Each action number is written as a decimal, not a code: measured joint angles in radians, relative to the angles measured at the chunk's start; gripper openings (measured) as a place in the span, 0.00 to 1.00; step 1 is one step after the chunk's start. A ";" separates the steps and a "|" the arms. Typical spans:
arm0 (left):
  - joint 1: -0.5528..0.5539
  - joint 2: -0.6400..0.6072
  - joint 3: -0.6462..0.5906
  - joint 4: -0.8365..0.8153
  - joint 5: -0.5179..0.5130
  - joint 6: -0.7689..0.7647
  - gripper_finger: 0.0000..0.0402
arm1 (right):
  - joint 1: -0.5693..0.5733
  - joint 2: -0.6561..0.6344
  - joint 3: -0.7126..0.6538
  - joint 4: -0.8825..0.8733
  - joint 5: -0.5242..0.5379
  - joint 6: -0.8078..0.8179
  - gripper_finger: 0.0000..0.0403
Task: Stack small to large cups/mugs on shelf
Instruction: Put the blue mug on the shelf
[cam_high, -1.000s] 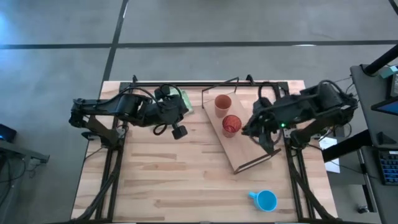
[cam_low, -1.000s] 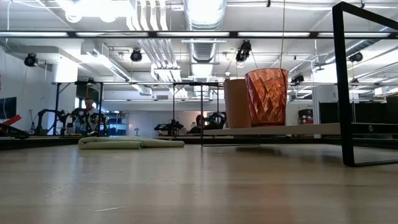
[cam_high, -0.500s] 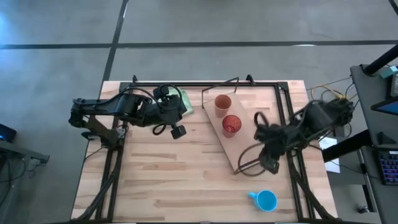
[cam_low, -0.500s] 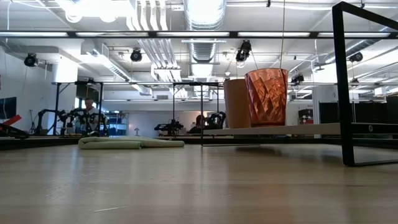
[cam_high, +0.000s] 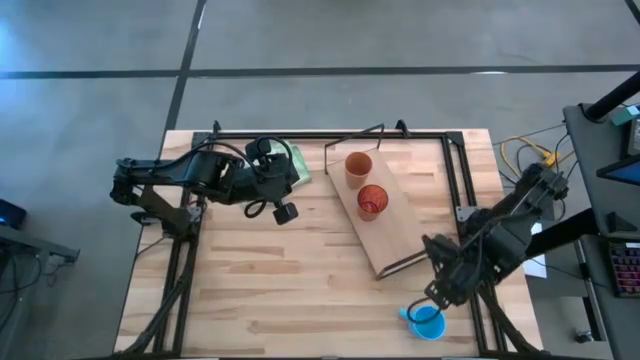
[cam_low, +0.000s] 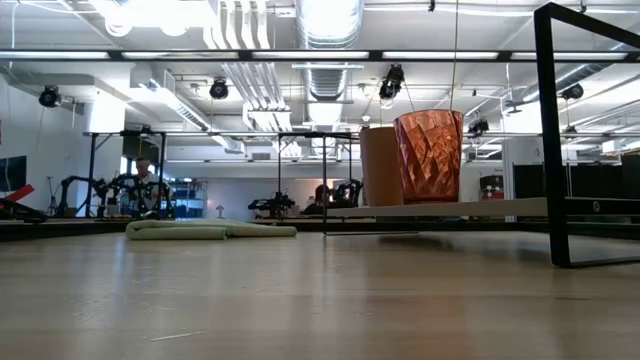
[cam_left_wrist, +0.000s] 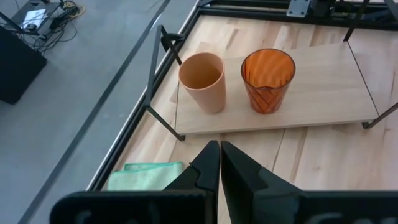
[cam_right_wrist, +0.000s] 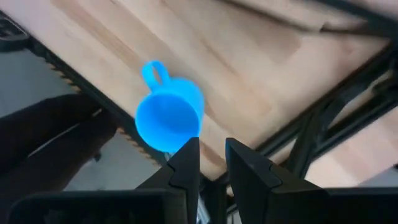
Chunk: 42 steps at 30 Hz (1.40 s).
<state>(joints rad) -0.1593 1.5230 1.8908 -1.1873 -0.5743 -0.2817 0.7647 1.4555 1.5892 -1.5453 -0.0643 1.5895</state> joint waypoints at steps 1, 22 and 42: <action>0.000 0.000 0.000 0.000 0.000 0.000 0.00 | 0.012 0.001 -0.020 0.019 -0.018 0.019 0.18; 0.000 0.000 0.000 -0.056 0.021 0.059 0.00 | 0.056 0.006 -0.352 0.365 -0.097 0.200 0.18; 0.000 0.000 -0.033 -0.071 0.021 0.061 0.00 | 0.080 0.006 -0.459 0.490 -0.104 0.209 0.18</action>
<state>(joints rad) -0.1593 1.5230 1.8579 -1.2586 -0.5529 -0.2203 0.8442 1.4611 1.1301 -1.0557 -0.1680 1.7988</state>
